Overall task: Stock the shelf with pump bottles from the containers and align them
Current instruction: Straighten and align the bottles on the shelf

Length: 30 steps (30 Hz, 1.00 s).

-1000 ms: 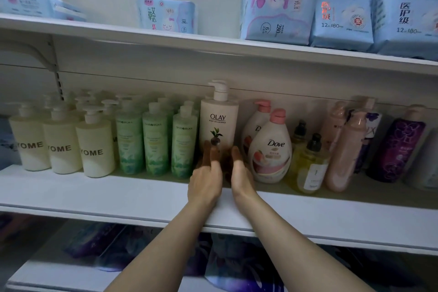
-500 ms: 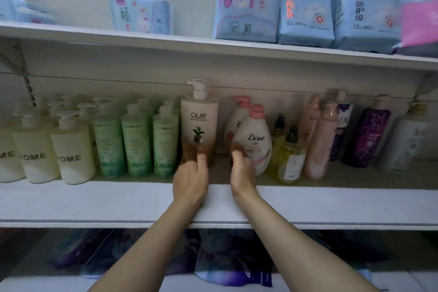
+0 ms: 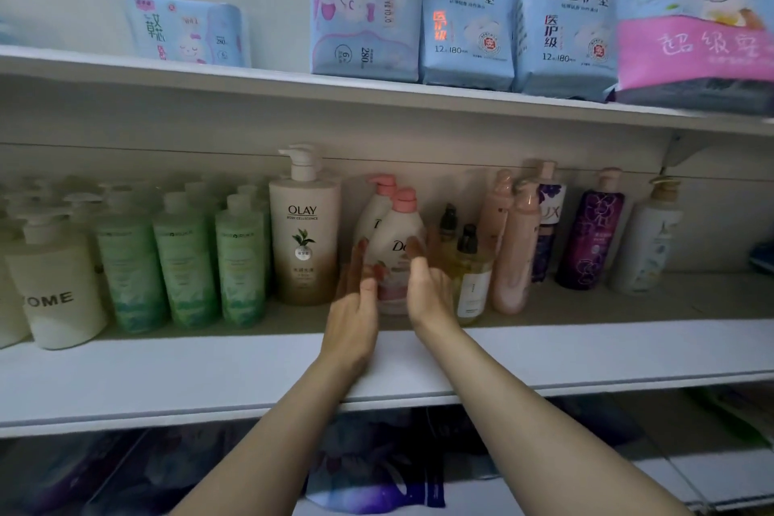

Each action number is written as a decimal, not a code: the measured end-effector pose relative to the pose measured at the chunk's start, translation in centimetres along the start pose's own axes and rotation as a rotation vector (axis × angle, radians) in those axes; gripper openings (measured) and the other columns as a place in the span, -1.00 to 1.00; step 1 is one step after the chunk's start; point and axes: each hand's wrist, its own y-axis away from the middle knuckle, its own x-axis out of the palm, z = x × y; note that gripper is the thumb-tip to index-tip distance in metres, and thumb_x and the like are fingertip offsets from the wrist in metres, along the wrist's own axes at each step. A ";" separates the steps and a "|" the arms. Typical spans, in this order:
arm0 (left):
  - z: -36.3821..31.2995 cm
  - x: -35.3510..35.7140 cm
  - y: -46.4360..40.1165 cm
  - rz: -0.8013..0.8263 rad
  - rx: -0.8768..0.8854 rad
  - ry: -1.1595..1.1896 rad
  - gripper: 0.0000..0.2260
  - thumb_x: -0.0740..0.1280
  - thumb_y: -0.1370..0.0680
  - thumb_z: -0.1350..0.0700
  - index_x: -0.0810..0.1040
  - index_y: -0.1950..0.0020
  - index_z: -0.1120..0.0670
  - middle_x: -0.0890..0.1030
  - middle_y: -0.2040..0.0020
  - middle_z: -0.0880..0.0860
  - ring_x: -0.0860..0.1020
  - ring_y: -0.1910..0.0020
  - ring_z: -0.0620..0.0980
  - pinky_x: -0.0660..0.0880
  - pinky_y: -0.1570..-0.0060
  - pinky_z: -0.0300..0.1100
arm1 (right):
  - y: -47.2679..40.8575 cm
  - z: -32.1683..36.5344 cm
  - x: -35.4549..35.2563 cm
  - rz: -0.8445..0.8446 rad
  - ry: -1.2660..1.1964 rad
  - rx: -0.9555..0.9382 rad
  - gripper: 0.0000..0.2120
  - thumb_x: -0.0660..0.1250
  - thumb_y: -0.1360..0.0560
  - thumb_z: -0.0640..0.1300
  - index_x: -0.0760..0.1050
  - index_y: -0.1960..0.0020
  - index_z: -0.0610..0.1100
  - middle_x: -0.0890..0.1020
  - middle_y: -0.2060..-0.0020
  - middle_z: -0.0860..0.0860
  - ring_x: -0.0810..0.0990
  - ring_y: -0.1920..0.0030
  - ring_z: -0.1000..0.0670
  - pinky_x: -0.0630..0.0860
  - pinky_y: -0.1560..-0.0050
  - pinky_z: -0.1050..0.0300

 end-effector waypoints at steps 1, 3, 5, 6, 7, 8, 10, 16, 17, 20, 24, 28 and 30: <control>0.0 0.0 0.1 0.004 0.010 -0.006 -0.52 -0.11 -0.61 -0.21 0.03 -0.55 -0.30 0.21 -0.57 -0.15 0.21 -0.52 -0.10 0.09 -0.33 -0.43 | -0.1 0.0 0.0 -0.007 0.003 0.015 -0.34 0.03 -0.62 0.31 0.65 -0.17 -0.18 0.66 -0.09 -0.09 0.55 -0.07 -0.08 0.34 -0.04 0.15; 0.3 0.0 0.1 0.015 0.015 -0.011 -0.46 -0.14 -0.57 -0.25 0.07 -0.57 -0.25 0.26 -0.55 -0.12 0.26 -0.51 -0.08 0.14 -0.33 -0.40 | -0.3 0.0 0.1 0.003 0.016 0.039 -0.29 0.01 -0.59 0.36 0.61 -0.23 -0.20 0.63 -0.11 -0.11 0.52 -0.08 -0.09 0.29 -0.04 0.16; 0.6 0.1 -0.1 0.034 -0.022 -0.021 -0.44 -0.14 -0.61 -0.29 0.16 -0.58 -0.17 0.34 -0.52 -0.04 0.29 -0.50 -0.02 0.20 -0.39 -0.29 | -0.3 0.1 0.3 0.020 -0.006 0.049 -0.21 -0.02 -0.45 0.41 0.61 -0.16 -0.20 0.63 -0.05 -0.12 0.56 -0.08 -0.15 0.33 -0.01 0.12; 0.6 0.2 -0.2 0.032 -0.047 -0.016 -0.45 -0.13 -0.63 -0.28 0.18 -0.58 -0.14 0.33 -0.52 -0.02 0.27 -0.51 -0.02 0.19 -0.44 -0.23 | -0.4 0.0 0.5 0.023 -0.011 0.059 -0.22 -0.05 -0.36 0.40 0.60 -0.09 -0.18 0.63 0.00 -0.12 0.57 -0.09 -0.18 0.36 -0.01 0.10; 0.6 0.2 -0.2 0.020 -0.072 0.000 -0.46 -0.12 -0.64 -0.26 0.20 -0.58 -0.13 0.31 -0.53 -0.02 0.24 -0.53 -0.02 0.16 -0.48 -0.17 | -0.5 -0.1 0.6 0.024 -0.006 0.077 -0.27 -0.07 -0.30 0.37 0.56 -0.04 -0.13 0.60 0.01 -0.11 0.57 -0.11 -0.20 0.37 -0.02 0.08; 0.6 0.1 -0.2 0.007 -0.097 0.019 -0.43 -0.13 -0.63 -0.27 0.23 -0.57 -0.10 0.32 -0.53 0.00 0.24 -0.53 -0.02 0.16 -0.50 -0.12 | -0.6 -0.3 0.8 0.024 0.000 0.101 -0.31 -0.07 -0.29 0.36 0.53 -0.04 -0.09 0.60 -0.01 -0.09 0.56 -0.16 -0.21 0.39 -0.06 0.06; 0.4 0.0 -0.2 -0.003 -0.145 0.038 -0.26 -0.18 -0.53 -0.38 0.33 -0.54 -0.03 0.40 -0.49 0.07 0.31 -0.49 0.03 0.23 -0.47 -0.03 | -1.1 -1.2 1.3 0.024 -0.030 0.152 -0.30 -0.01 -0.40 0.39 0.52 -0.25 -0.05 0.59 -0.22 -0.07 0.52 -0.27 -0.20 0.42 -0.27 -0.01; -0.1 -0.3 -0.3 -0.040 -0.222 0.093 -0.14 -0.18 -0.41 -0.48 0.27 -0.56 -0.05 0.36 -0.51 0.09 0.25 -0.52 0.05 0.20 -0.49 -0.01 | -1.3 -3.4 3.2 0.009 -0.319 0.149 -0.22 0.17 -0.41 0.48 0.34 -0.51 0.08 0.47 -0.43 0.02 0.45 -0.40 -0.09 0.35 -0.46 -0.07; 0.0 -0.4 -0.4 -0.040 -0.237 0.106 -0.11 -0.18 -0.39 -0.50 0.30 -0.55 -0.04 0.36 -0.51 0.09 0.26 -0.52 0.05 0.20 -0.49 0.00 | -1.5 -3.3 3.4 -0.003 -0.337 0.135 -0.13 0.17 -0.34 0.53 0.31 -0.52 0.09 0.45 -0.45 0.04 0.44 -0.41 -0.07 0.33 -0.47 -0.07; 0.1 -0.4 -0.4 -0.061 -0.251 0.134 -0.13 -0.17 -0.39 -0.50 0.27 -0.56 -0.08 0.33 -0.53 0.07 0.24 -0.52 0.04 0.16 -0.51 -0.01 | -3.3 -3.0 3.7 0.001 -0.480 0.127 -0.09 0.26 -0.34 0.49 0.26 -0.56 0.04 0.40 -0.50 0.02 0.39 -0.46 -0.04 0.29 -0.50 -0.09; 0.5 -0.1 -0.6 -0.072 -0.284 0.118 -0.36 -0.11 -0.55 -0.39 0.22 -0.56 -0.16 0.29 -0.55 0.04 0.23 -0.52 0.05 0.11 -0.46 -0.19 | -6.3 -3.6 4.5 -0.007 -0.610 0.176 -0.37 0.34 -0.53 0.19 0.37 -0.48 -0.14 0.52 -0.38 -0.13 0.49 -0.37 -0.15 0.37 -0.44 -0.21; 0.3 -0.1 -0.8 -0.055 -0.291 0.137 -0.18 -0.17 -0.38 -0.50 0.22 -0.56 -0.19 0.29 -0.54 0.03 0.24 -0.52 0.05 0.12 -0.44 -0.19 | -7.0 -3.8 4.7 0.042 -0.671 0.176 -0.27 0.44 -0.34 0.32 0.50 -0.34 -0.13 0.64 -0.22 -0.12 0.61 -0.23 -0.12 0.45 -0.38 -0.20; 0.2 0.0 -0.8 -0.068 -0.275 0.139 -0.18 -0.17 -0.36 -0.49 0.20 -0.56 -0.20 0.27 -0.55 0.01 0.22 -0.53 0.03 0.09 -0.43 -0.23 | -7.3 -4.0 4.7 0.055 -0.636 0.166 -0.44 0.39 -0.39 0.31 0.56 -0.21 -0.05 0.66 -0.19 -0.09 0.61 -0.22 -0.11 0.44 -0.38 -0.18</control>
